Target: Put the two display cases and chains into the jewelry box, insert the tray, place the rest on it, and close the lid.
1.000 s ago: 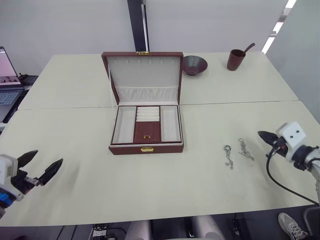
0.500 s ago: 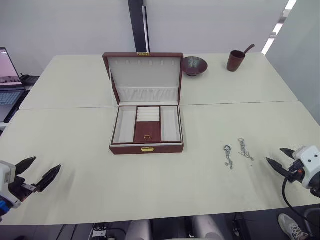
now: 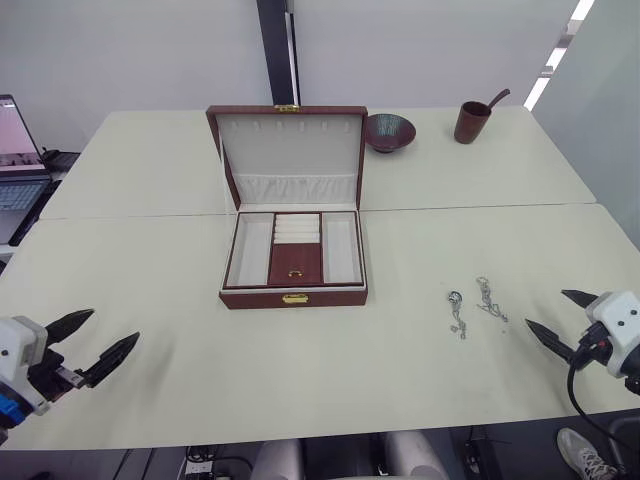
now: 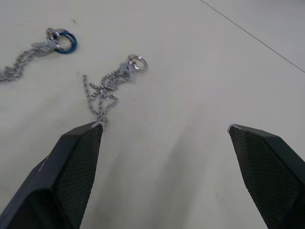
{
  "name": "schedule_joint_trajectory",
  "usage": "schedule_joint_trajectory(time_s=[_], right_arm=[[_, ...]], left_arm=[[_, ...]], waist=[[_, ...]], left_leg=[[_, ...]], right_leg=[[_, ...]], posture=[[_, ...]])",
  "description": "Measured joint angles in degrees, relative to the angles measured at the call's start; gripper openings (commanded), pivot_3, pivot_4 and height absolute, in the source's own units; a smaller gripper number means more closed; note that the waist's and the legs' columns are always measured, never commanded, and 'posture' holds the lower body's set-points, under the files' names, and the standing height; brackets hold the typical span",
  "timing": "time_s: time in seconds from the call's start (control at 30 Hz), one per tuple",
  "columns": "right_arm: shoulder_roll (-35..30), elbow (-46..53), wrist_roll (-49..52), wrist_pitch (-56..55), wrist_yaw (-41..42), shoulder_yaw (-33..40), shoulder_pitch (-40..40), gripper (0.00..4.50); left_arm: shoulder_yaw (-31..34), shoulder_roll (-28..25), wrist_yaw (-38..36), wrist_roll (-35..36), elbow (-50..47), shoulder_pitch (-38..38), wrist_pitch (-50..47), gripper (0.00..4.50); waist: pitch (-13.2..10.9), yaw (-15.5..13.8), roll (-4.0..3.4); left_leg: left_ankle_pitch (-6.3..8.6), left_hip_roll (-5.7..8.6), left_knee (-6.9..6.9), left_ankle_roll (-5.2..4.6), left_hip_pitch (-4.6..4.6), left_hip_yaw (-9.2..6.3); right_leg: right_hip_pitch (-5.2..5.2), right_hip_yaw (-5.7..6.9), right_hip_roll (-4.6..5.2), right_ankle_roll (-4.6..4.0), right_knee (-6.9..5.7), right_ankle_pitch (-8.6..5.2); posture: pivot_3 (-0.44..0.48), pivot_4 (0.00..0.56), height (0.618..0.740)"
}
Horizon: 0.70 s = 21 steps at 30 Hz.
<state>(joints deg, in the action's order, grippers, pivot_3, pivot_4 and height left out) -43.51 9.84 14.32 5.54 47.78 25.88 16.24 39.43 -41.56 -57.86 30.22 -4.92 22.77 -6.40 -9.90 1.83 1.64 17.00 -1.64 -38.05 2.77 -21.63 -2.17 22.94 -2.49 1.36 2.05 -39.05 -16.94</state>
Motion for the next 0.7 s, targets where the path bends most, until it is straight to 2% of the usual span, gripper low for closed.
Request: schedule_joint_trajectory(time_s=[0.13,0.2,0.33,0.7], right_arm=[[0.01,7.81,1.32,2.68,0.7,-0.41,2.91,4.47],[0.25,11.56,1.83,4.47,0.46,-1.56,3.58,4.47],[1.61,19.34,2.68,9.54,-1.42,-5.86,5.35,4.47],[5.65,28.19,2.39,21.9,-9.74,-13.56,5.77,4.47]], left_arm=[[-2.7,0.28,-1.78,1.92,-6.12,0.65,-1.63,4.5],[-4.15,0.29,-2.6,2.73,-8.79,0.86,-2.14,4.5],[-7.6,0.29,-3.65,4.07,-14.16,0.99,-3.43,4.5],[-12.67,-0.45,-4.04,6.41,-20.3,-5.0,-6.31,4.5]], waist=[[0.02,-0.03,-0.02],[0.02,0.02,-0.01],[0.04,-0.05,-0.01],[0.06,-0.05,0.02]], left_leg=[[0.01,0.0,0.01,0.0,0.26,-0.01],[0.04,0.01,0.07,-0.04,0.69,-0.02],[0.05,0.02,0.06,-0.04,0.77,-0.03],[0.05,0.03,0.05,-0.04,0.76,-0.07]], right_leg=[[-0.39,0.04,-0.01,-0.01,0.11,-0.01],[-0.77,-0.02,-0.03,-0.03,0.18,-0.03],[-0.87,0.0,-0.07,-0.05,0.16,-0.05],[-0.85,-0.01,-0.11,-0.06,0.16,-0.05]], posture=[[0.0,0.15,0.74],[0.0,0.15,0.74],[0.0,0.15,0.74],[0.0,0.15,0.74]])
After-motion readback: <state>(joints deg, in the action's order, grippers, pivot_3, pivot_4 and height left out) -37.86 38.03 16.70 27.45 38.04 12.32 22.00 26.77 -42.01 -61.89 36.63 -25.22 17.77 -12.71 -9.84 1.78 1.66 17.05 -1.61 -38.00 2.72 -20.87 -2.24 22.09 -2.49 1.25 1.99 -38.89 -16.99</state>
